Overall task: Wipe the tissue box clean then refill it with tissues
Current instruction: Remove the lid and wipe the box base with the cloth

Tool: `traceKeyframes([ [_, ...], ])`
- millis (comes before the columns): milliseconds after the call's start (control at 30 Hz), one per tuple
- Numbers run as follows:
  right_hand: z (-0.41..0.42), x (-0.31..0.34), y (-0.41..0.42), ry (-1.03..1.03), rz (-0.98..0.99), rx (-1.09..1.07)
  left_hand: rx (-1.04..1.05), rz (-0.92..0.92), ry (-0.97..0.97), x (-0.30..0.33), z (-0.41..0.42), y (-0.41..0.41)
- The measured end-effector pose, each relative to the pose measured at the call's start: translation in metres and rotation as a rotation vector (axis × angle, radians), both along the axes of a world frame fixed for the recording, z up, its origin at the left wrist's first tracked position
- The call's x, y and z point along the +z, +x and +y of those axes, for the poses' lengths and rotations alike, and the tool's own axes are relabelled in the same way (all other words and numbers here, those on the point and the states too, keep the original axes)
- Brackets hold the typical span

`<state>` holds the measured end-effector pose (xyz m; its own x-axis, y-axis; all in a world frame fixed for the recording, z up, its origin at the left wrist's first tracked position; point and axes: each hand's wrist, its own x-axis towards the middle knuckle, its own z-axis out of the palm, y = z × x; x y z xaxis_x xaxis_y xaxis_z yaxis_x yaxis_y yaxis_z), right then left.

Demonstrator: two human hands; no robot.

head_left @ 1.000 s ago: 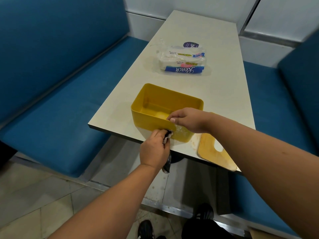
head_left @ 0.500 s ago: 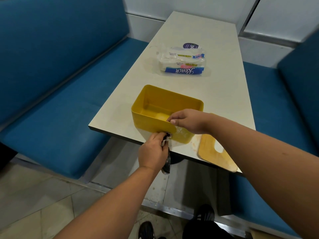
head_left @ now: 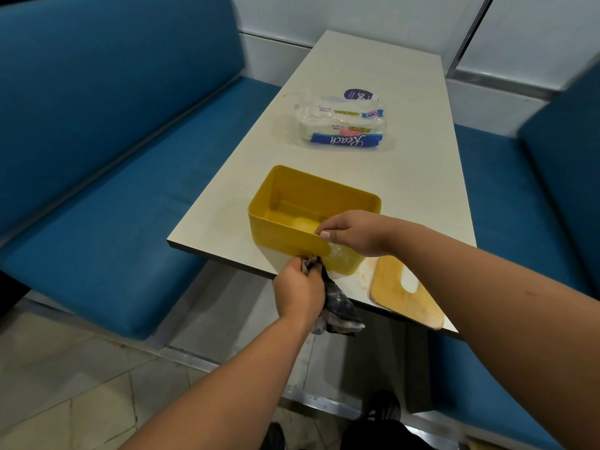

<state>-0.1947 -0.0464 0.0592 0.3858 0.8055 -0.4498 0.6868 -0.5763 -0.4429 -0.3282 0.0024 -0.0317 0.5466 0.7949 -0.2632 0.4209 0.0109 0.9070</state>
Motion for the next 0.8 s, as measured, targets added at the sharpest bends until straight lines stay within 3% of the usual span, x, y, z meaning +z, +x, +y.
traceKeyframes([
  [167, 0.001, -0.001, -0.001, 0.002, 0.015, -0.008, 0.078, -0.157, 0.167, 0.008, 0.008, -0.005],
  [333, -0.002, 0.019, 0.013, 0.015, 0.081, -0.046, -0.016, -0.065, 0.15, 0.007, 0.016, -0.012],
  [467, -0.013, 0.02, 0.026, 0.033, 0.169, -0.071, -0.008, -0.173, 0.158, 0.011, 0.01, -0.016],
  [600, -0.013, 0.008, 0.026, -0.017, 0.061, -0.011, -0.003, -0.296, 0.196, 0.015, 0.001, -0.007],
  [800, -0.014, 0.002, 0.027, -0.035, -0.013, 0.003, -0.054, -0.327, 0.196, 0.016, -0.015, 0.004],
])
